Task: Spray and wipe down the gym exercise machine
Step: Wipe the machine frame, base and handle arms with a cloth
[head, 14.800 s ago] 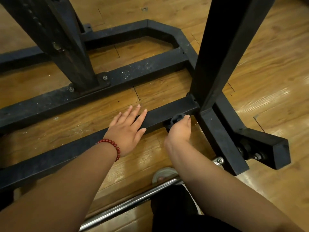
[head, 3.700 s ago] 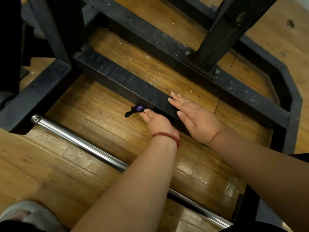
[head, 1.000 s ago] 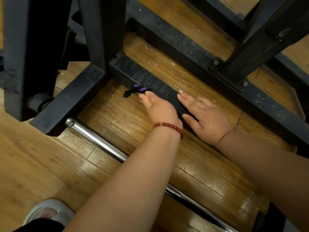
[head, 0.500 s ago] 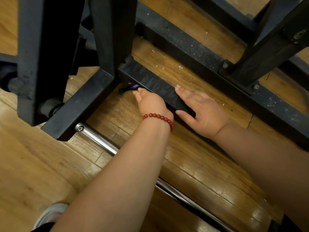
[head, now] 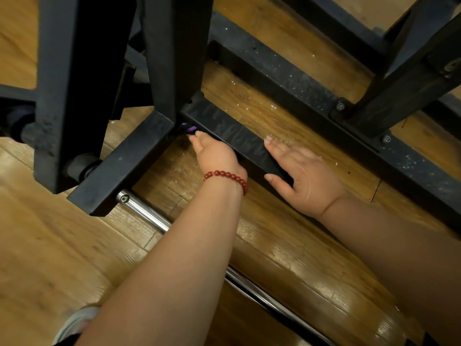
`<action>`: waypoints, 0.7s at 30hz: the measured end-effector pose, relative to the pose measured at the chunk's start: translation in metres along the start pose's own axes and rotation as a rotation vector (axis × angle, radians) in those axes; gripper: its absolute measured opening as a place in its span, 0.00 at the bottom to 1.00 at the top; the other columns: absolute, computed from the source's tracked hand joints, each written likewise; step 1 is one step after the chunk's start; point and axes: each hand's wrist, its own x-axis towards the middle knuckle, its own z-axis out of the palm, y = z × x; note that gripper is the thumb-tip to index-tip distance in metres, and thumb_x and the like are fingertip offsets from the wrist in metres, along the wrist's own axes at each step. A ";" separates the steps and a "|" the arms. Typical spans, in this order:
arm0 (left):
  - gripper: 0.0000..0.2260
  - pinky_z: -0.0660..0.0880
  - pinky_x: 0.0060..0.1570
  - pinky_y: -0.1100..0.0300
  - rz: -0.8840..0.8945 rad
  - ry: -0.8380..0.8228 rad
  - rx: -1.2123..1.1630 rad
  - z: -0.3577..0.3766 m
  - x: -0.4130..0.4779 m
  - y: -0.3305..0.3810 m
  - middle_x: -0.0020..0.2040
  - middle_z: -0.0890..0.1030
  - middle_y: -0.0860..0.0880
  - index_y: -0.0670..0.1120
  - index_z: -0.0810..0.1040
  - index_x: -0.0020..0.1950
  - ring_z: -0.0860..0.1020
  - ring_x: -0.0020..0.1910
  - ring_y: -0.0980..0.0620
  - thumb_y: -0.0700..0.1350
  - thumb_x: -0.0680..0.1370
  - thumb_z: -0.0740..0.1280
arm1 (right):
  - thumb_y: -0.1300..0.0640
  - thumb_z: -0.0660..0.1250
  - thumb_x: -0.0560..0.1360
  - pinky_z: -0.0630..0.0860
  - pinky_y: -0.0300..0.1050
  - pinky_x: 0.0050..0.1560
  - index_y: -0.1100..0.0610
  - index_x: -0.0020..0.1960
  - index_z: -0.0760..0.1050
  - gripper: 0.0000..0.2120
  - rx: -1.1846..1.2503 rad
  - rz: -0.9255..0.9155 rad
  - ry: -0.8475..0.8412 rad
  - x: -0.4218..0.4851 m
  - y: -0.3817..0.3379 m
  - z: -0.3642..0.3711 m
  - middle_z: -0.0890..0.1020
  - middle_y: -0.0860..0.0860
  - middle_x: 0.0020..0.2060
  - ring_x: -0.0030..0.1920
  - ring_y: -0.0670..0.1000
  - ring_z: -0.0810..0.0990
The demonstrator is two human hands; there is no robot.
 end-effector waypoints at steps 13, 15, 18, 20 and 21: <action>0.21 0.65 0.69 0.58 -0.155 -0.103 -0.212 0.009 -0.001 0.011 0.75 0.65 0.50 0.55 0.54 0.79 0.65 0.73 0.48 0.51 0.85 0.51 | 0.38 0.48 0.79 0.65 0.54 0.72 0.50 0.79 0.54 0.32 -0.017 -0.016 0.011 0.001 0.001 0.000 0.62 0.46 0.76 0.72 0.52 0.67; 0.22 0.57 0.73 0.60 -0.142 -0.136 -0.117 0.007 -0.009 0.017 0.77 0.60 0.50 0.50 0.50 0.80 0.59 0.76 0.48 0.48 0.86 0.48 | 0.38 0.48 0.79 0.65 0.54 0.71 0.50 0.79 0.53 0.32 -0.019 -0.005 0.003 0.001 0.000 -0.001 0.62 0.46 0.76 0.72 0.52 0.66; 0.21 0.61 0.73 0.53 -0.157 -0.096 -0.116 0.001 -0.024 0.011 0.76 0.63 0.49 0.55 0.54 0.79 0.63 0.75 0.46 0.51 0.85 0.50 | 0.37 0.47 0.78 0.66 0.54 0.71 0.50 0.79 0.53 0.33 -0.023 0.008 -0.012 0.001 -0.002 -0.004 0.62 0.46 0.76 0.72 0.52 0.66; 0.21 0.66 0.67 0.52 -0.063 -0.090 -0.001 -0.006 -0.039 0.004 0.74 0.67 0.48 0.55 0.58 0.78 0.68 0.72 0.46 0.52 0.85 0.53 | 0.37 0.46 0.78 0.64 0.53 0.72 0.49 0.79 0.51 0.33 -0.033 0.020 -0.029 0.001 -0.004 -0.005 0.62 0.46 0.76 0.73 0.52 0.65; 0.20 0.67 0.64 0.54 -0.001 -0.108 0.078 -0.011 -0.046 0.000 0.73 0.70 0.48 0.55 0.61 0.78 0.70 0.70 0.46 0.52 0.84 0.53 | 0.37 0.47 0.78 0.64 0.53 0.72 0.49 0.80 0.51 0.32 -0.037 0.026 -0.038 0.000 -0.004 -0.006 0.62 0.46 0.76 0.73 0.52 0.64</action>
